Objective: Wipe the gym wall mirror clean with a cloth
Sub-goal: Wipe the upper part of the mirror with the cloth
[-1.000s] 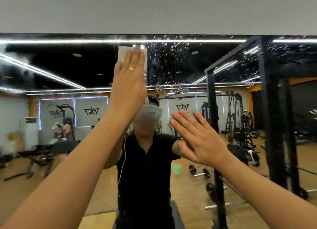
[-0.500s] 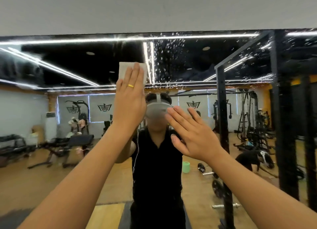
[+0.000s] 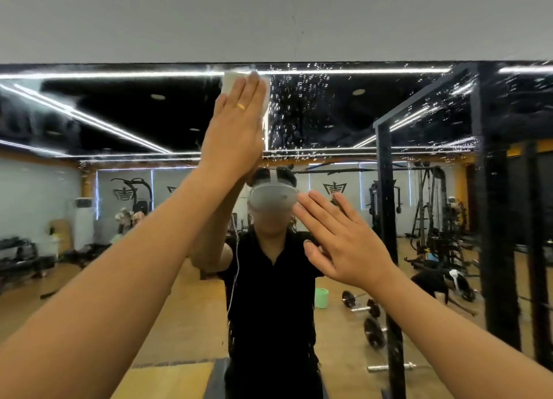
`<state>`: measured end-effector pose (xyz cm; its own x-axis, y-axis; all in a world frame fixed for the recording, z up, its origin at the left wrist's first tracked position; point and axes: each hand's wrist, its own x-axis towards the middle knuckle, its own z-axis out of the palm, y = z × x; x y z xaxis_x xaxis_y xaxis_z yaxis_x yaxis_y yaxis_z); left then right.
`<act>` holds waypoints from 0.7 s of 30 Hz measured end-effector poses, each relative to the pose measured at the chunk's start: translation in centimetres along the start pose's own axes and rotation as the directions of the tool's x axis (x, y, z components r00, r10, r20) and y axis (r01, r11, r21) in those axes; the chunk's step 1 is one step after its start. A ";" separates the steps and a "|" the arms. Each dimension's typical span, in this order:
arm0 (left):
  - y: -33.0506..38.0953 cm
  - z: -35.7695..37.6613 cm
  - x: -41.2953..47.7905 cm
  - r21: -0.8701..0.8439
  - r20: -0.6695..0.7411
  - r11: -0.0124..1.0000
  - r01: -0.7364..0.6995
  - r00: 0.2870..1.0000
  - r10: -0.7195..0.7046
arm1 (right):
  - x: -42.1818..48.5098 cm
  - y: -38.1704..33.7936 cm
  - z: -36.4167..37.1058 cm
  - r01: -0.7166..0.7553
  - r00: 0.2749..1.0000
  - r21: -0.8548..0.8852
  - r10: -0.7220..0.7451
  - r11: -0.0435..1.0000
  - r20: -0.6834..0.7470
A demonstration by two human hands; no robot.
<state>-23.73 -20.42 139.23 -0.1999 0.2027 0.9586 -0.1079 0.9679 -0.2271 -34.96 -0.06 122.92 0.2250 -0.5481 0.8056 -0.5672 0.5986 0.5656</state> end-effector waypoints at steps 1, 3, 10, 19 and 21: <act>-0.2 -0.3 1.1 0.003 0.008 1.000 -0.005 1.000 0.005 | 0.1 -0.1 0.0 -0.001 1.000 0.002 0.001 1.000 0.004; -0.5 -0.6 2.7 -0.011 0.010 1.000 -0.001 1.000 0.001 | 0.2 0.1 -0.2 -0.001 1.000 0.002 0.001 1.000 0.015; -0.8 0.7 1.5 -0.055 -0.029 0.998 -0.040 0.999 0.038 | 0.2 0.2 -0.4 -0.015 0.998 -0.012 0.016 1.000 0.061; -0.7 1.8 -2.3 -0.047 -0.064 0.998 -0.047 0.997 0.044 | 0.3 0.0 -0.7 -0.027 0.997 -0.010 0.028 1.000 0.065; -0.7 1.5 -0.3 -0.044 -0.051 0.996 -0.079 0.996 0.077 | 0.3 0.1 -0.7 -0.031 0.998 0.003 0.031 1.000 0.059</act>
<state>-25.05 -21.42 138.87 -0.1576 0.2836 0.9459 -0.0489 0.9545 -0.2943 -34.37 0.29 123.32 0.1602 -0.5625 0.8111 -0.5765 0.6137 0.5395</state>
